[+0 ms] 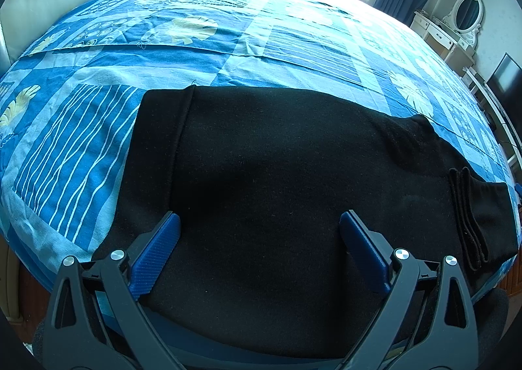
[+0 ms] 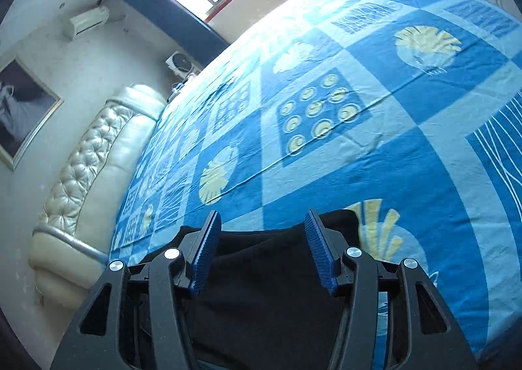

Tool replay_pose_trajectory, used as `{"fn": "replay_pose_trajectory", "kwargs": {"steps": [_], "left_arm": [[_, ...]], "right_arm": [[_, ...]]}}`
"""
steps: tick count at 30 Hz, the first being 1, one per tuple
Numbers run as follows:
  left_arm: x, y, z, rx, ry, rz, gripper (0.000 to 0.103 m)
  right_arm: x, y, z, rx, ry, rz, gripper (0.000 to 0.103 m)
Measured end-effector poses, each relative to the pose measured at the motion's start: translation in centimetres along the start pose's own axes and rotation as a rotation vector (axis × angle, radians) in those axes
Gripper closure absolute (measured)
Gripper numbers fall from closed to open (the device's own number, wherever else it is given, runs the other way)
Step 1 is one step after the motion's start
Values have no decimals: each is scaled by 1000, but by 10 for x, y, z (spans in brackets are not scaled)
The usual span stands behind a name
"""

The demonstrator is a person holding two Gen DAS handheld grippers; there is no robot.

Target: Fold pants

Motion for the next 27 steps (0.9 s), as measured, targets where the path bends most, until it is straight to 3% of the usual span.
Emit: {"fn": "replay_pose_trajectory", "kwargs": {"steps": [2,5,8,11,19,27], "left_arm": [[0,0,0,-1,-4,-3,4],[0,1,0,-5,-6,-6,4],[0,1,0,-7,-7,-7,4],[-1,1,0,-10,-11,-11,4],[-1,2,0,-11,-5,-10,3],[-1,3,0,-11,-5,-11,3]], "right_arm": [[-34,2,-11,43,-67,-121,49],[-55,13,-33,107,-117,-182,49],[-59,19,-43,116,-96,-164,74],[-63,22,-46,116,-100,-168,79],[-63,27,-38,130,-153,-199,73],[-71,65,-4,229,-211,-198,63]]}}
Point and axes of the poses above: each gripper's, at about its wrist camera, not at the fingertips, and z roughly against the way its jaws point, x to its left, y to its underside, the point moved 2 cm from there along -z, roughly the way its jaws point, and after that the axes turned 4 degrees about -y, right-handed, at the moved point
